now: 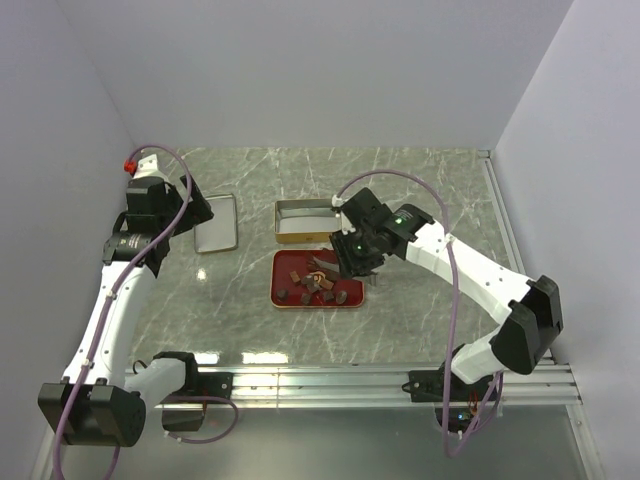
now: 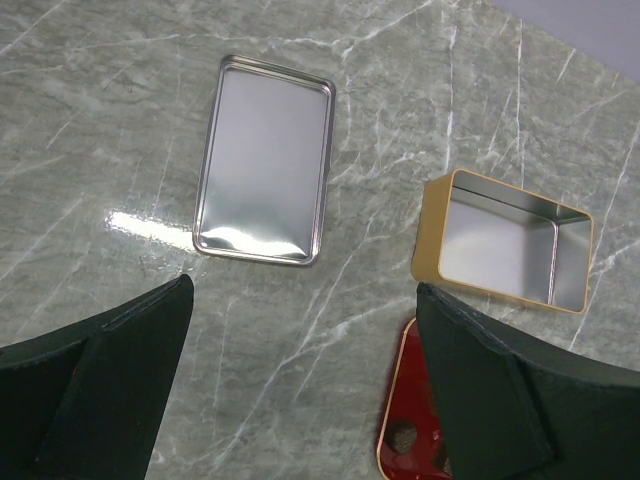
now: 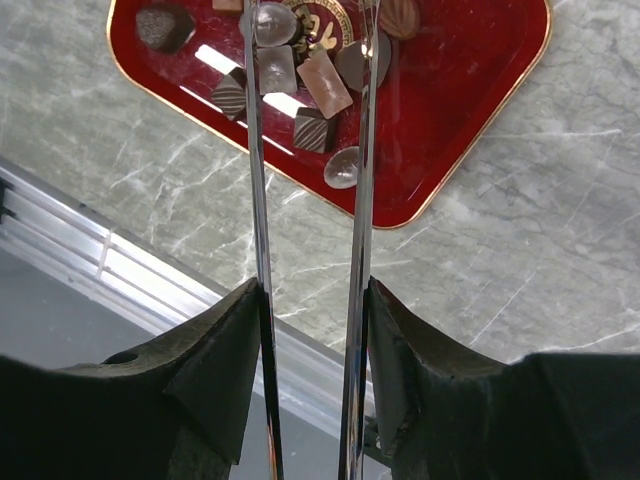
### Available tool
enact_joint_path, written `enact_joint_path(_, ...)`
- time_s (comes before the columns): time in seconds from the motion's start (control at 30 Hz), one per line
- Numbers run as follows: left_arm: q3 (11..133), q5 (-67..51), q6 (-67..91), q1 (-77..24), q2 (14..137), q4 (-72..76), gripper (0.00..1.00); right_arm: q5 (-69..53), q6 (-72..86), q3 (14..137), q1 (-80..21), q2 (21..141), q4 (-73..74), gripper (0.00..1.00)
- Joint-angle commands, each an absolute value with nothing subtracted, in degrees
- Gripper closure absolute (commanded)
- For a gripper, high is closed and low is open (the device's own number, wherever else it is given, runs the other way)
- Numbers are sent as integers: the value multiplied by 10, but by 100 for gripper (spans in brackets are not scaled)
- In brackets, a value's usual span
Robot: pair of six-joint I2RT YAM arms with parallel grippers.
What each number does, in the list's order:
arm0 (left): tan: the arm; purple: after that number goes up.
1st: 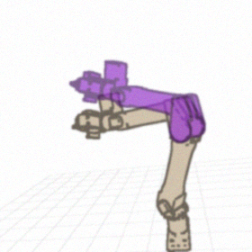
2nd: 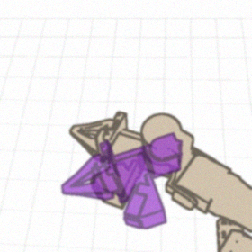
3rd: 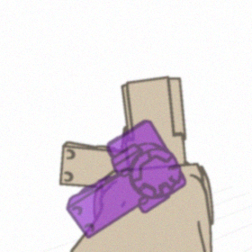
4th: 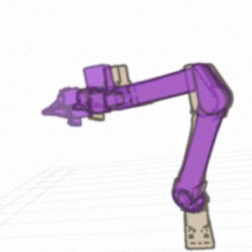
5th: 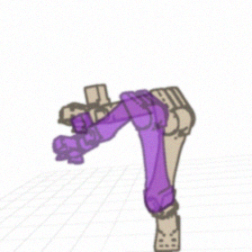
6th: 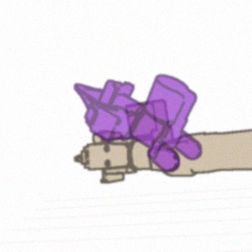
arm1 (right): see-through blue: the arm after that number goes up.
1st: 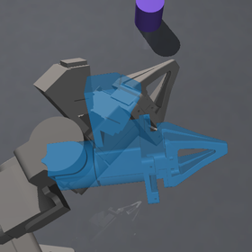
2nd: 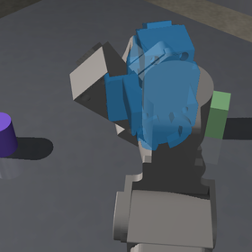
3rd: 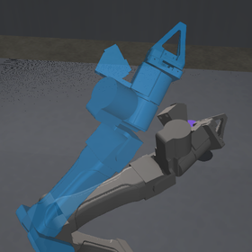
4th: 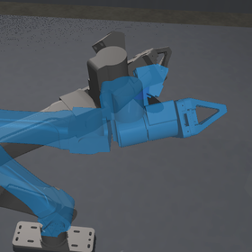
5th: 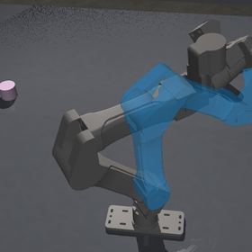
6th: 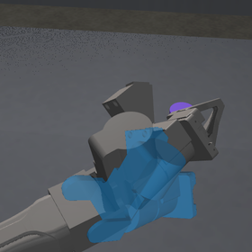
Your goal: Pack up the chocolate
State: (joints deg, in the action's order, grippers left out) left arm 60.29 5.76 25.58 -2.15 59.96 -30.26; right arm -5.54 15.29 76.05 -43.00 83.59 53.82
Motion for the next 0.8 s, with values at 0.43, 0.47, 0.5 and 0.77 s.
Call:
enact_joint_path(0.43, 611, 52, 246, -18, 575, -299, 1, -18, 151, 809, -459, 887, 515, 48)
enact_joint_path(0.47, 610, 53, 247, -18, 573, -299, 0, -18, 150, 809, -459, 889, 516, 48)
enact_joint_path(0.5, 609, 53, 246, -18, 571, -299, 1, -17, 149, 809, -460, 890, 515, 48)
enact_joint_path(0.77, 608, 58, 242, -18, 569, -300, 1, -1, 146, 811, -468, 903, 520, 48)
